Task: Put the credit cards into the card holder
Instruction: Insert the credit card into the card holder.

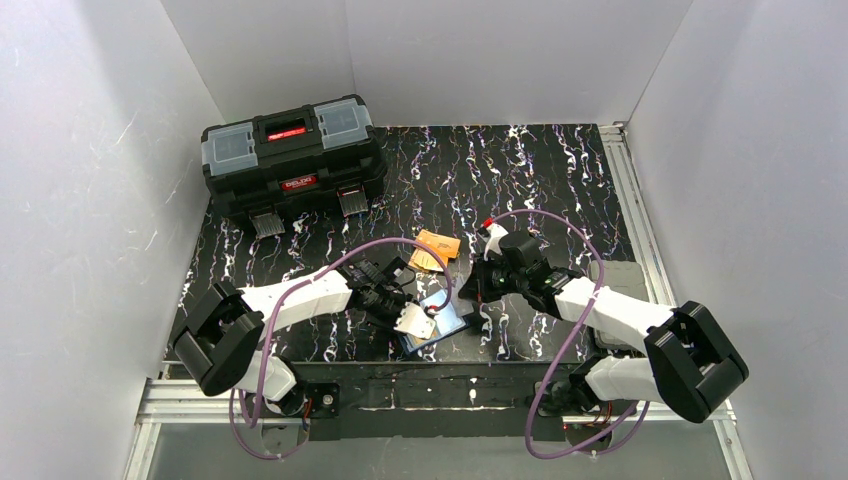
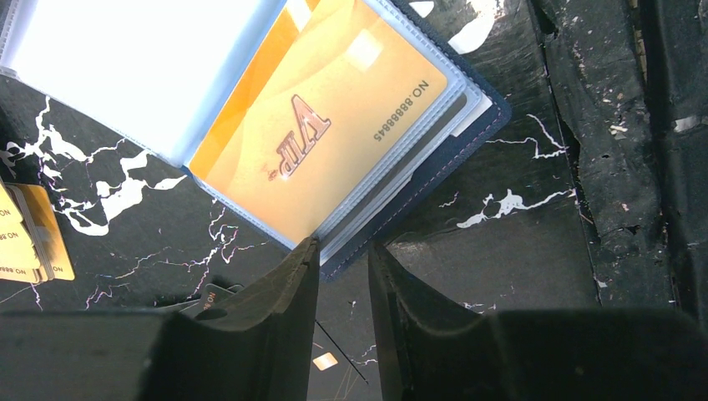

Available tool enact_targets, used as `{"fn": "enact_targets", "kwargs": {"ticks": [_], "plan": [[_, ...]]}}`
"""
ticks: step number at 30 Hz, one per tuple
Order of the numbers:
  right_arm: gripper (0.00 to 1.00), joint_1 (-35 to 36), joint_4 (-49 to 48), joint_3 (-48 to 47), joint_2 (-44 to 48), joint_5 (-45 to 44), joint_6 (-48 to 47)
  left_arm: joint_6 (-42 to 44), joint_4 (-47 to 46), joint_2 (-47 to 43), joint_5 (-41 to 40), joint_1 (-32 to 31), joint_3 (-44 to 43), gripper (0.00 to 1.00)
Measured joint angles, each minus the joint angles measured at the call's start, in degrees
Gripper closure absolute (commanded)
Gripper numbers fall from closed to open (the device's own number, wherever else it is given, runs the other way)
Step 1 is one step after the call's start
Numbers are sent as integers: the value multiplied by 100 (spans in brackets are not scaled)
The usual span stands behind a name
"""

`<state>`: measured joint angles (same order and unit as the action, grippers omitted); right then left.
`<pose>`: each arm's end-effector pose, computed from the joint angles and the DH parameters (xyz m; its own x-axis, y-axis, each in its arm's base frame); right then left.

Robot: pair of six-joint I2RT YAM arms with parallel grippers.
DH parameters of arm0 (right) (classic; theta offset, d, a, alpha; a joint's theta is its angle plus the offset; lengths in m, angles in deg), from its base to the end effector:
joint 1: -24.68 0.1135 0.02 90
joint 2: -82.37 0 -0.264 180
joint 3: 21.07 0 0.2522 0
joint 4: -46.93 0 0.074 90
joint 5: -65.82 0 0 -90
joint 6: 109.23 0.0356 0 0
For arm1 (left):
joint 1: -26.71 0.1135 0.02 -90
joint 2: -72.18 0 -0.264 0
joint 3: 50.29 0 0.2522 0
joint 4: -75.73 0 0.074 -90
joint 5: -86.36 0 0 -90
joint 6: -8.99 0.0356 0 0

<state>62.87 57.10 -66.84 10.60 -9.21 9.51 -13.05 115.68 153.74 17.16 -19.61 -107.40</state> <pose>0.1921 0.1628 0.1897 -0.7727 -0.0168 -0.6345 -0.4444 0.7282 0.5218 0.1685 -0.1947 0.1735 0.4912 0.7403 -0.4590 0.8708 -0.4039 0.2803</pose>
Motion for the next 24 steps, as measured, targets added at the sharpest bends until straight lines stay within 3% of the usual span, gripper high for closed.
{"fn": "enact_targets", "kwargs": {"ticks": [13,24], "plan": [[99,0,24,0,-140,-208,-120,0,11,0,-7,-4,0,73],[99,153,-426,175,-328,131,170,7,68,0,-24,-35,0,74]]}}
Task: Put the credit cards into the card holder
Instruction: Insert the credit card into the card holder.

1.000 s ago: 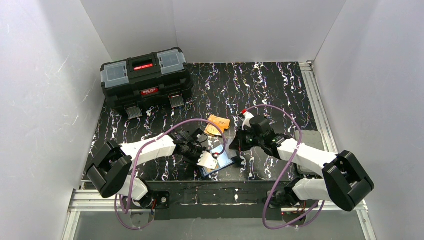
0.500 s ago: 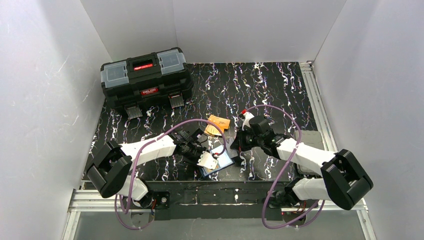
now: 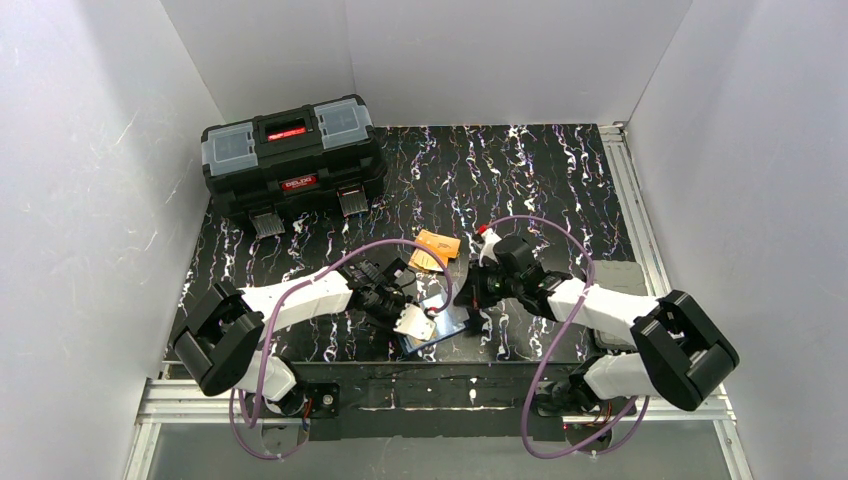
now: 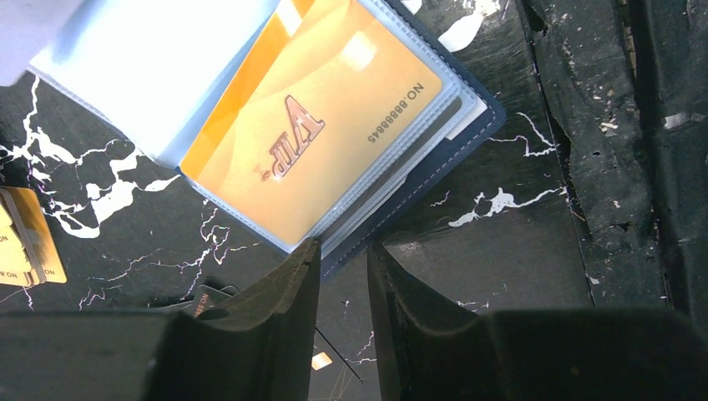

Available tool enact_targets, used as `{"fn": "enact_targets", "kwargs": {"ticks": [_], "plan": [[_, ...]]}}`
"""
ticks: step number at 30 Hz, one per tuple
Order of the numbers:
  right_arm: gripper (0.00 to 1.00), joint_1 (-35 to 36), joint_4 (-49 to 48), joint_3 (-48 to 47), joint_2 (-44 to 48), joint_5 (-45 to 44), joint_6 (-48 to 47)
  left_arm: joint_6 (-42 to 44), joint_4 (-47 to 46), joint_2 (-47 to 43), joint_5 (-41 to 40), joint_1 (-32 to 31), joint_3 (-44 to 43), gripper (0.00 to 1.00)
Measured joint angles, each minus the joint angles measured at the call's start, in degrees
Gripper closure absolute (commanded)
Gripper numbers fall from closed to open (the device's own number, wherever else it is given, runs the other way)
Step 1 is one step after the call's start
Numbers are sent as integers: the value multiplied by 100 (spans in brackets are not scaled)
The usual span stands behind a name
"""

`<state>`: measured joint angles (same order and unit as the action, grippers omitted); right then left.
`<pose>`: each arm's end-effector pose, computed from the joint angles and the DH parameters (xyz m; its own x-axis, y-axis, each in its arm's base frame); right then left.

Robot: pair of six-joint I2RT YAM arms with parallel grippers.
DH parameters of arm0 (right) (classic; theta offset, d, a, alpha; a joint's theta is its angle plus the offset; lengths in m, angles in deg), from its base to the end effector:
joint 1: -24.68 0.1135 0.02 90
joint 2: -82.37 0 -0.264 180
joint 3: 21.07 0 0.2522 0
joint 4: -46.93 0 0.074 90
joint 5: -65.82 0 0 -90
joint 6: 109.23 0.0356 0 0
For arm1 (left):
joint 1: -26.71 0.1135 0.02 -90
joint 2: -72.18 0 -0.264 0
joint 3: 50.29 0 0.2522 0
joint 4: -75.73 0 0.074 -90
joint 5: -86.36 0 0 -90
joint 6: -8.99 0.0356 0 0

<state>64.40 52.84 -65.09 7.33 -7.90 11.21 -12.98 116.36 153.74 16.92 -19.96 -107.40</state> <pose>0.1893 0.1703 0.1736 -0.7966 -0.0295 -0.6039 -0.4433 0.7076 0.5502 0.1666 -0.1948 0.1729 0.4930 0.7428 -0.4530 0.8699 -0.4117 0.2716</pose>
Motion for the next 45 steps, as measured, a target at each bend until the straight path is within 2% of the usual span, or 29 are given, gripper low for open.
{"fn": "enact_targets", "kwargs": {"ticks": [17,28,38,45], "plan": [[99,44,-748,72,-448,754,566,61,20,0,-24,-22,0,74],[99,44,-922,-334,-649,1287,645,140,28,0,-42,-39,0,75],[99,35,-1067,-514,-1298,1674,688,146,37,-2,-48,-39,0,76],[99,-131,-435,-516,-505,1073,361,160,44,-2,-48,-42,0,76]]}}
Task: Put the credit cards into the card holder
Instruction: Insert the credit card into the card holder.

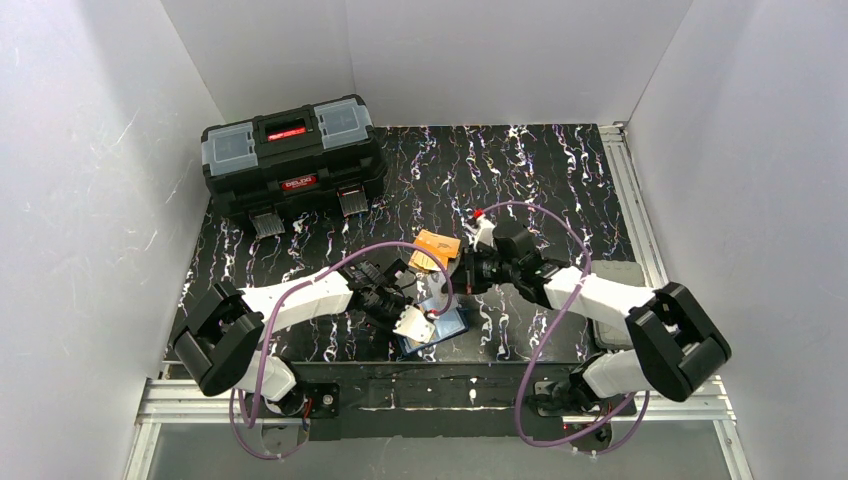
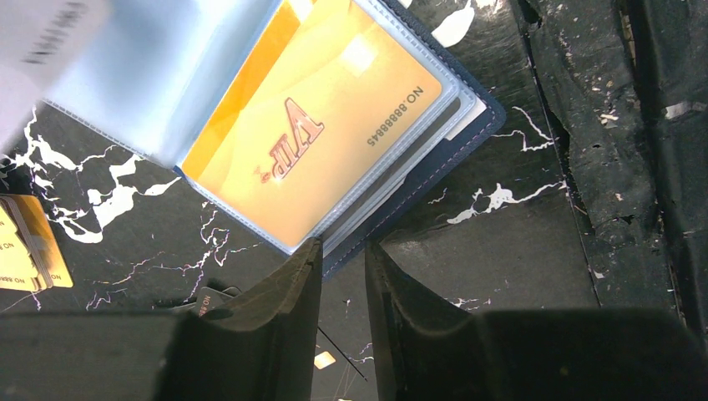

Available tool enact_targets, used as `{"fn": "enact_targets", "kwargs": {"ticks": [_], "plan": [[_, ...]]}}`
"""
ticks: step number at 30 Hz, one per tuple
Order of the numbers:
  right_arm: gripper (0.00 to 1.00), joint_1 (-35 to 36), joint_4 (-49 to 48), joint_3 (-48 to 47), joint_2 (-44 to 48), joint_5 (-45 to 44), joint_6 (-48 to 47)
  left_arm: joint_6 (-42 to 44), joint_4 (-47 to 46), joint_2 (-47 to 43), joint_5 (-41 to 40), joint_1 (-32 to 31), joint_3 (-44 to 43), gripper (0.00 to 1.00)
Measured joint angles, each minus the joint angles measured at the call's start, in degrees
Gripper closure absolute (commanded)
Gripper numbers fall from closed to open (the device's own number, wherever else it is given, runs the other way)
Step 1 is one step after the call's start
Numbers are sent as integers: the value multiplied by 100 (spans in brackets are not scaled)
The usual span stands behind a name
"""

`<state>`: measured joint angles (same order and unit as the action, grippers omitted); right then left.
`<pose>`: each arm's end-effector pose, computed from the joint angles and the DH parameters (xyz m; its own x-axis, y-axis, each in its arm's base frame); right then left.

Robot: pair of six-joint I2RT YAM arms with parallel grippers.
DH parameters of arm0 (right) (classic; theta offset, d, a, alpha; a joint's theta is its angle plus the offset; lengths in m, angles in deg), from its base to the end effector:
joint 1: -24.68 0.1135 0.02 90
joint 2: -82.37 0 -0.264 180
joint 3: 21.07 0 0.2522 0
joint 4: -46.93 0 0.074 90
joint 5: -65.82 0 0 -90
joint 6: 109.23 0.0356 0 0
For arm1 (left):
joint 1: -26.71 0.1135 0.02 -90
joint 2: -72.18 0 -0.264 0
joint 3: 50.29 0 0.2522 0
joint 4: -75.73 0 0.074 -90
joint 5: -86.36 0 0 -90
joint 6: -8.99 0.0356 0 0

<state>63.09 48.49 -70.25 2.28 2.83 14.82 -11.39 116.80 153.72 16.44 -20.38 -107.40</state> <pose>0.2095 0.1867 0.1873 -0.8266 -0.0188 -0.5625 -0.4718 0.5679 0.6744 0.1649 -0.1953 0.1726 0.5200 0.7338 -0.4373 0.8541 -0.4384 0.2799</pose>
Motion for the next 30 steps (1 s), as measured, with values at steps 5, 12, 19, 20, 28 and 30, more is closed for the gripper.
{"fn": "enact_targets", "kwargs": {"ticks": [5,12,19,20,28,30], "plan": [[99,-122,229,2,313,-476,-223,7,7,-2,0,0,0,76],[99,-122,389,192,304,-761,-348,4,15,0,0,-2,0,76],[99,-122,520,234,302,-1001,-483,4,15,-2,0,-15,0,76],[99,-122,531,234,304,-1029,-503,4,15,0,0,-24,0,76],[99,-122,621,273,352,-1165,-597,4,20,0,0,-44,0,76],[99,-122,621,295,376,-1174,-599,4,20,0,0,-46,0,77]]}}
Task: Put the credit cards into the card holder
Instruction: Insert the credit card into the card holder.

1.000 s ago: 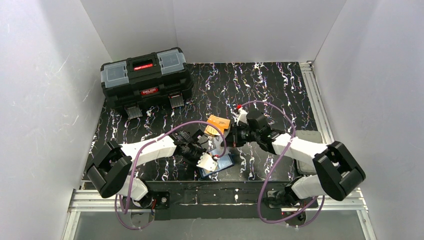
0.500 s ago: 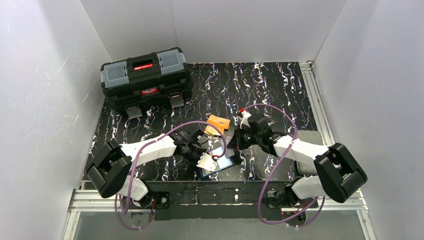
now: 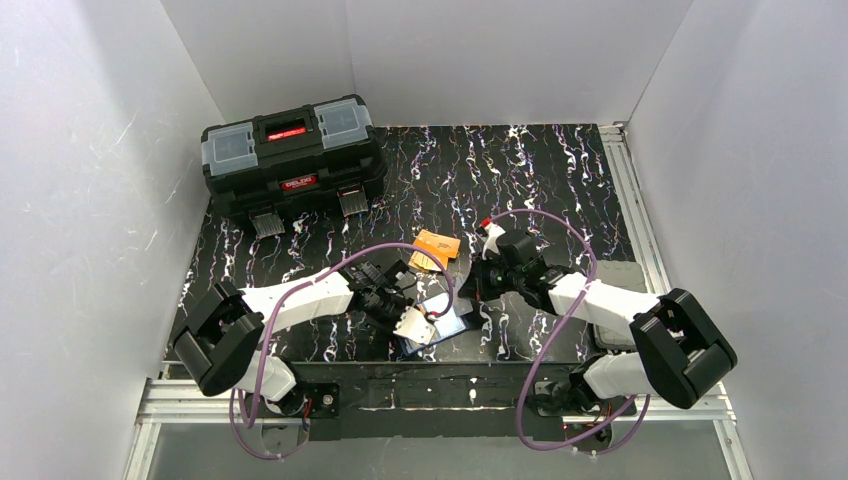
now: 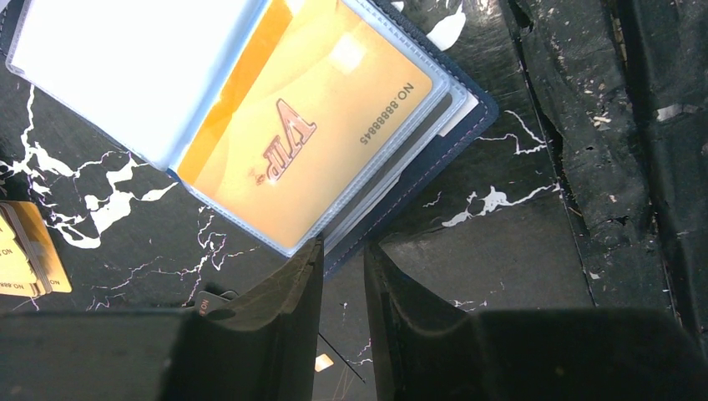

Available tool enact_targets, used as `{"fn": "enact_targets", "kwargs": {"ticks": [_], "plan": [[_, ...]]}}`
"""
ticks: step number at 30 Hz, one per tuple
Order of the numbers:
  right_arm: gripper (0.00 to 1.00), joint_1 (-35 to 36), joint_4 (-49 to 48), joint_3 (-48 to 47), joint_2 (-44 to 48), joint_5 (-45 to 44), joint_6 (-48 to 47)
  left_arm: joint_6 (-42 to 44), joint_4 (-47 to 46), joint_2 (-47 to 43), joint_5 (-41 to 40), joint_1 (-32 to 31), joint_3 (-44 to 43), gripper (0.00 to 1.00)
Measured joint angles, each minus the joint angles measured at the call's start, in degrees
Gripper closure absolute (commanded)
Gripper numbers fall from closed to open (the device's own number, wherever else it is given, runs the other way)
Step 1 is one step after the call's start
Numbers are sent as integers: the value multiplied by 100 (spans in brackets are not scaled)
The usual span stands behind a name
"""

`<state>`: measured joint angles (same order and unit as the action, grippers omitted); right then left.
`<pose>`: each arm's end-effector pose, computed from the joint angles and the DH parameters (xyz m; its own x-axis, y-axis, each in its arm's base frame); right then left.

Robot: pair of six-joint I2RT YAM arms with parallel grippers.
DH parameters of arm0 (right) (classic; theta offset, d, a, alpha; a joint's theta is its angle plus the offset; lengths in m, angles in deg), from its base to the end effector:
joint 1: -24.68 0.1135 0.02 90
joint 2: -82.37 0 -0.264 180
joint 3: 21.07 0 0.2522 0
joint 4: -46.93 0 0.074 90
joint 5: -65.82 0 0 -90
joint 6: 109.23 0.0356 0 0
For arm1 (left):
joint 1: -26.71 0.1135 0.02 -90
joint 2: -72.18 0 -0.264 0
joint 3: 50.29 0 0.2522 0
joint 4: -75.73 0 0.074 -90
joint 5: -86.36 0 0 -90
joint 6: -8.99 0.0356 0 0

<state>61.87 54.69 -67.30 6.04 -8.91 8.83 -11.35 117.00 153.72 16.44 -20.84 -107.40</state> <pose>0.2025 0.1654 0.1770 -0.7837 -0.0250 -0.6207 -0.4308 0.7418 0.5140 0.1631 -0.1964 0.1724 0.5254 0.7304 -0.4364 0.8508 -0.4465 0.2771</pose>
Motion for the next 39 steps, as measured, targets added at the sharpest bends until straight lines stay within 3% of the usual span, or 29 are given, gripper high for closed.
{"fn": "enact_targets", "kwargs": {"ticks": [14,30,39], "plan": [[99,20,-129,168,20,208,79,0,20,0,0,-31,0,77],[99,74,-1008,380,-302,756,811,26,50,0,-2,-68,0,77],[99,50,-964,496,-260,603,927,48,90,-2,-2,-70,0,78]]}}
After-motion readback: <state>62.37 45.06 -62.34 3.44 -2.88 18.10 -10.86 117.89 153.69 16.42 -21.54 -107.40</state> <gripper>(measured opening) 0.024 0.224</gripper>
